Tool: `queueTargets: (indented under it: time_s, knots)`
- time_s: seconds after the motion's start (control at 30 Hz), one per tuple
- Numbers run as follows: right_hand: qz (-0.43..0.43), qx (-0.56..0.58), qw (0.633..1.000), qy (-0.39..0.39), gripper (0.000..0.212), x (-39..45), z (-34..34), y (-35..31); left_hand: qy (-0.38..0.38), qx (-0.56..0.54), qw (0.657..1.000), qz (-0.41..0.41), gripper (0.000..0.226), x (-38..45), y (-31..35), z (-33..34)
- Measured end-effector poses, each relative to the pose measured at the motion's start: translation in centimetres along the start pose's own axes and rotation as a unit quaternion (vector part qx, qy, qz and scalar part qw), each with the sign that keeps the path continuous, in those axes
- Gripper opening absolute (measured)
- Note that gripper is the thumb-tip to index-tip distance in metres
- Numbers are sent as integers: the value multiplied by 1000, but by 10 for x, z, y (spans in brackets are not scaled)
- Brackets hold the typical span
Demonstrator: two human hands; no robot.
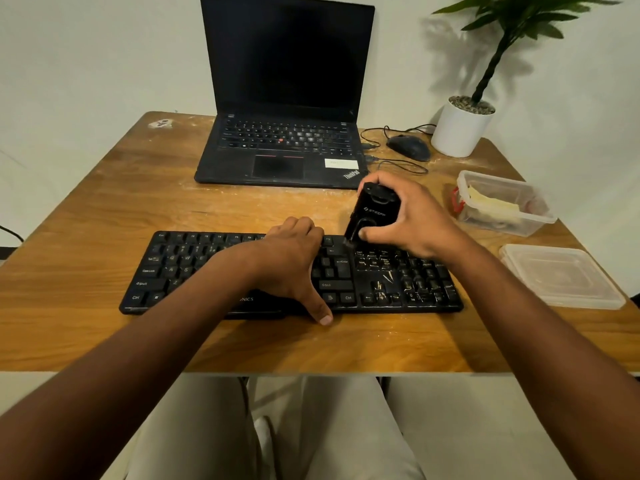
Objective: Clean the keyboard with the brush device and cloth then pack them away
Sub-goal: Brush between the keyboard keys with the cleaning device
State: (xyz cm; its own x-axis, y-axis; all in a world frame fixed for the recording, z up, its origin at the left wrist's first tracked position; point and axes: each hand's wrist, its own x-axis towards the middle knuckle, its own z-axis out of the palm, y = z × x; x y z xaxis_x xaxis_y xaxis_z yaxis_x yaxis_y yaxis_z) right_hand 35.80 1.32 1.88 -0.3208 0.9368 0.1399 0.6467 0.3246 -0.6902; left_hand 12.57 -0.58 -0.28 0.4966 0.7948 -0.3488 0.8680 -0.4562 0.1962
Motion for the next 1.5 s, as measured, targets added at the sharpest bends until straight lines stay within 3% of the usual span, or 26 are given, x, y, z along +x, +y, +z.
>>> queueTargets:
  time_s: [0.2,0.4,0.53,0.67,0.8,0.97,1.07,1.2,1.43,1.5]
  knots:
    - [12,-26,999,19,62,7,-12,6,-1,4,1000,1,132,-1,1,-1]
    - [18,-11,999,-27,61,-2,-18,10,1,7,1000,3,132,0,-1,1]
    - [16,-47,999,21,61,1,-17,9,-2,7,1000,4,137,0,-1,0]
    - [0,13,999,43,61,1,-2,-1,-2,2,1000,3,136,0,0,1]
    - [19,7,999,34,62,-13,2,5,0,0,1000,3,135,0,-1,1]
    - [36,-43,992,115,63,-15,-7,11,3,-1,1000,2,135,0,-1,1]
    - [43,-19,984,171,62,-20,1,1,3,0,1000,1,133,0,-1,2]
    - [63,35,976,204,59,-31,35,-6,1,-2,1000,1,134,-1,0,0]
    - [110,-27,958,264,62,-46,21,-1,6,3,1000,4,134,-2,-1,1]
    - [105,1,955,278,61,-45,25,-8,8,0,1000,5,133,-2,0,1]
